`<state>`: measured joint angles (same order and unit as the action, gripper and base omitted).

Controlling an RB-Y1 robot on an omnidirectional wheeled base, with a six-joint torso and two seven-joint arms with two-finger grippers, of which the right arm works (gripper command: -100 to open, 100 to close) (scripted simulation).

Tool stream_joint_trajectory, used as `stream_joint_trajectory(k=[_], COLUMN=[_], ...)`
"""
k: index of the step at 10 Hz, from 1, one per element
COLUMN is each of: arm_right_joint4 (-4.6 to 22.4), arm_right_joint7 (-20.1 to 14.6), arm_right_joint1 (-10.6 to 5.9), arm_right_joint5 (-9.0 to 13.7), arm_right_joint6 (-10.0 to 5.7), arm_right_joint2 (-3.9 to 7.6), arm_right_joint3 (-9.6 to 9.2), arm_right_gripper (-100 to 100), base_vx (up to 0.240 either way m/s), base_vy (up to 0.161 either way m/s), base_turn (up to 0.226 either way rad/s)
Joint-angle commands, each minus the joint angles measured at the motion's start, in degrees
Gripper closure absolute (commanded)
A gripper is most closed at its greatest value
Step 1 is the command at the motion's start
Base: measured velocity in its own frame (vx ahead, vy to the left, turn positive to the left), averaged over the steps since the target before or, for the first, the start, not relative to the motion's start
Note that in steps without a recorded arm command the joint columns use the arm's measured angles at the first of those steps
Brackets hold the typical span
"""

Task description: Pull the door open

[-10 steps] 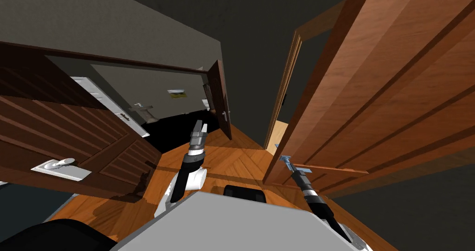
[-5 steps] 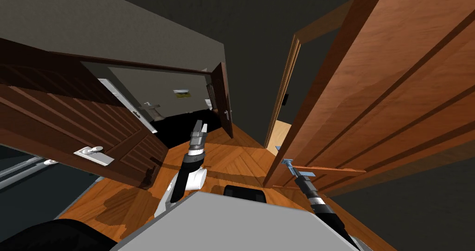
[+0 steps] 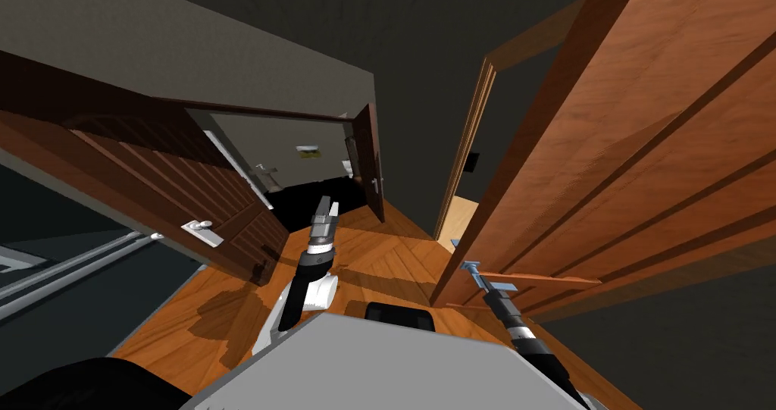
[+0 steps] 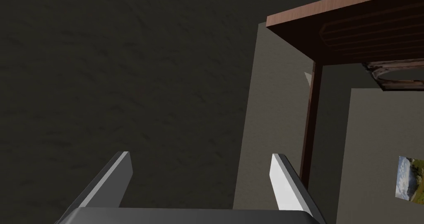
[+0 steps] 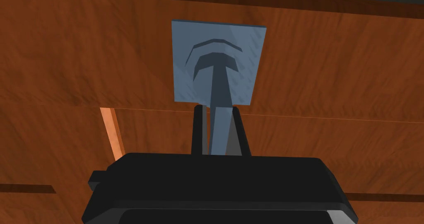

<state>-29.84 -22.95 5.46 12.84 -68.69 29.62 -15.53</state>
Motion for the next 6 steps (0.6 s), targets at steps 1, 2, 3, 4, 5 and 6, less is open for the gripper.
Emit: stream_joint_trajectory(k=[1,2,3,4,5,6], arm_right_joint4=[1.5,1.8,2.1,2.5,2.8,3.0], arm_right_joint7=[-0.3,-0.4,-0.5,-0.6,-0.8,-0.9], arm_right_joint1=[-0.09,0.01,0.12,0.23,0.33,0.42], arm_right_joint5=[0.1,0.2,0.3,0.4,0.5,0.6], arm_right_joint6=[-1.34,-1.84,-2.35,-2.84,-3.31,-3.73], arm_right_joint2=[0.09,0.23,0.37,0.51,0.64,0.76], arm_right_joint3=[-0.33,-0.50,-0.67,-0.84,-1.00,-1.14], arm_right_gripper=[100,100,100,100,100,100], base_vx=[-0.214,-0.208,-0.215,-0.241,-0.225,-0.194], base_vy=[-0.109,-0.055,-0.066,-0.078,-0.080,-0.068], base_turn=[0.169,0.163,0.174,0.186,0.168,0.147])
